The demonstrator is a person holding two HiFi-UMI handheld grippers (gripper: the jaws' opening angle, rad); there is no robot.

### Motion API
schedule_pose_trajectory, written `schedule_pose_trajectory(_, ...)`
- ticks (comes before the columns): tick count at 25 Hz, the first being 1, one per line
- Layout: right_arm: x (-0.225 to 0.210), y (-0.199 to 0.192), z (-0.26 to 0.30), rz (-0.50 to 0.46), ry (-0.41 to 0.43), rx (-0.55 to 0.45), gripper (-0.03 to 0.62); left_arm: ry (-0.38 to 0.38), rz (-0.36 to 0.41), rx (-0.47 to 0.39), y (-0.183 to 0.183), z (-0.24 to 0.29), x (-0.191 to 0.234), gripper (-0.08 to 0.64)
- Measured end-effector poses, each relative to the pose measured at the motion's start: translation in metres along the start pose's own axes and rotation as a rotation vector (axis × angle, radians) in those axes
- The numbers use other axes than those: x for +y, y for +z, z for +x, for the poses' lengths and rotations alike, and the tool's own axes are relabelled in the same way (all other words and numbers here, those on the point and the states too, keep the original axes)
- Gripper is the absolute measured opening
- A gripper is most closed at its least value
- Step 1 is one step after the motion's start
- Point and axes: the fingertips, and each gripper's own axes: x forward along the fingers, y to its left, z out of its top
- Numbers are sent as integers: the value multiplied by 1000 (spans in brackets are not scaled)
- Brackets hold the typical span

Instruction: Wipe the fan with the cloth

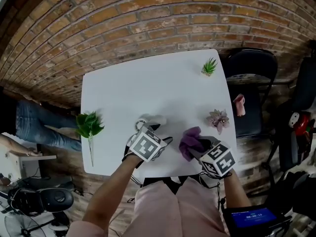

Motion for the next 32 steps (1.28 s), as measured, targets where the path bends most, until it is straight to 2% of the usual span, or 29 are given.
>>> schedule_pose_trajectory(5, 2, 13, 12, -24, 29, -2, 119, 162, 83, -47, 7, -45, 31, 300)
schedule_pose_trajectory(7, 5, 18, 17, -39, 43, 6, 120, 198, 111, -47, 6, -58, 44, 327)
schedule_pose_trajectory(11, 14, 22, 29, -64, 77, 32, 120, 145, 176, 68, -23, -53, 59, 383)
schedule_pose_trajectory(17, 35, 26, 51, -88, 140, 87, 120, 76, 311, 234, -65, -23, 74, 399)
schedule_pose_trajectory(20, 46, 26, 64, -90, 178, 115, 120, 69, 350, 254, -68, -16, 82, 397)
schedule_pose_trajectory(26, 65, 24, 87, -99, 242, 175, 119, 24, 437, 244, -64, -4, 82, 397)
schedule_pose_trajectory(32, 65, 22, 103, -44, 264, 210, 118, -22, 514, 255, -63, 0, 79, 376)
